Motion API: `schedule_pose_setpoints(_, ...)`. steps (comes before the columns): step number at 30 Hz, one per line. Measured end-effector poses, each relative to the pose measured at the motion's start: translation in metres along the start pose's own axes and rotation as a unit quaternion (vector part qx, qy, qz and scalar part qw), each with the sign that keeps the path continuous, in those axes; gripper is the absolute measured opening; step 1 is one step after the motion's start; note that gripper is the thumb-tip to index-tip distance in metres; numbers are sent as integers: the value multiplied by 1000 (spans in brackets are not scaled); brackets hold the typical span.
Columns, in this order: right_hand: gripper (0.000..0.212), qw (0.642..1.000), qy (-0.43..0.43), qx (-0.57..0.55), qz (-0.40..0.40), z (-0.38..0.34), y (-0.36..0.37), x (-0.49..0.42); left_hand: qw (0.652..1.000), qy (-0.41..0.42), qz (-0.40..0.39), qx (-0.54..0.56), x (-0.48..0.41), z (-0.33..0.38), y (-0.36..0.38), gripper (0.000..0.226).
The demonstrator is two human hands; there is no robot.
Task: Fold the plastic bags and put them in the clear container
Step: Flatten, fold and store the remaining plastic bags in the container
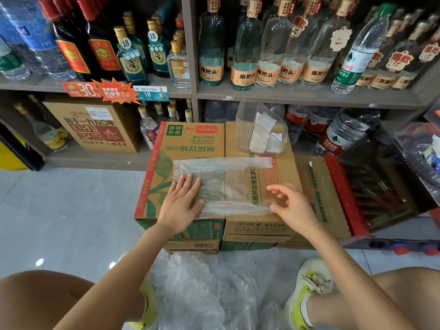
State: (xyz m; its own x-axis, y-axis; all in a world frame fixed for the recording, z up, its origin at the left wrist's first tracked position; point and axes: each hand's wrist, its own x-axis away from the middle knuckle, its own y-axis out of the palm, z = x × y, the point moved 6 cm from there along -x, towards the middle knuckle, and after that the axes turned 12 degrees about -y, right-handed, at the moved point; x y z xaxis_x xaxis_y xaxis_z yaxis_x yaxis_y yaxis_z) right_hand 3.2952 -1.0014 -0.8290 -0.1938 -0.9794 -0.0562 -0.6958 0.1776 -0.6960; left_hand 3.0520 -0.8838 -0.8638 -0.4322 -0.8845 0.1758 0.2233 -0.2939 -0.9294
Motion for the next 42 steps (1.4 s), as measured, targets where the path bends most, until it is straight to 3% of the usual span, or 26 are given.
schedule_pose_setpoints(2, 39, 997, -53, 57, 21, -26, 4, -5, 996, -12, 13, 92, 1, -1, -11, 74)
schedule_pose_setpoints(4, 39, 990, -92, 101, 27, -54, 25, -14, 988, -18, 79, 132, -2, -2, -27, 60)
schedule_pose_setpoints(7, 52, 976, -133, 171, -8, -80, 73, -35, 984, -20, 168, 60, -10, 3, -40, 66)
schedule_pose_setpoints(12, 59, 942, -125, 281, -137, -72, 127, -52, 992, -61, 79, -75, -27, -6, -6, 83)
schedule_pose_setpoints(15, 61, 930, -103, 316, -154, -46, 110, -41, 990, -80, 61, -96, -31, -15, 5, 84)
schedule_pose_setpoints(20, 70, 919, 19, 376, -118, -4, 55, -35, 990, -78, 64, -102, -32, -15, 6, 80)
schedule_pose_setpoints(24, 60, 932, -96, 333, -110, -48, 83, -68, 990, -78, 65, -102, -31, -14, 7, 81)
schedule_pose_setpoints(27, 57, 915, -151, 341, -154, -64, 114, -90, 989, -76, 66, -106, -32, -14, 7, 81)
schedule_pose_setpoints(30, 58, 914, -141, 336, -176, -43, 113, -95, 990, -74, 64, -100, -31, -14, 7, 81)
schedule_pose_setpoints(36, 66, 921, -59, 362, -132, -2, 60, -78, 990, -73, 64, -104, -32, -16, 8, 80)
schedule_pose_setpoints(39, 68, 941, -151, 281, -109, -28, 62, -49, 994, -62, 56, -76, -30, -15, 3, 84)
schedule_pose_setpoints(42, 68, 932, -262, 218, -125, -51, 79, -16, 994, -55, 39, 89, -26, -18, -10, 79)
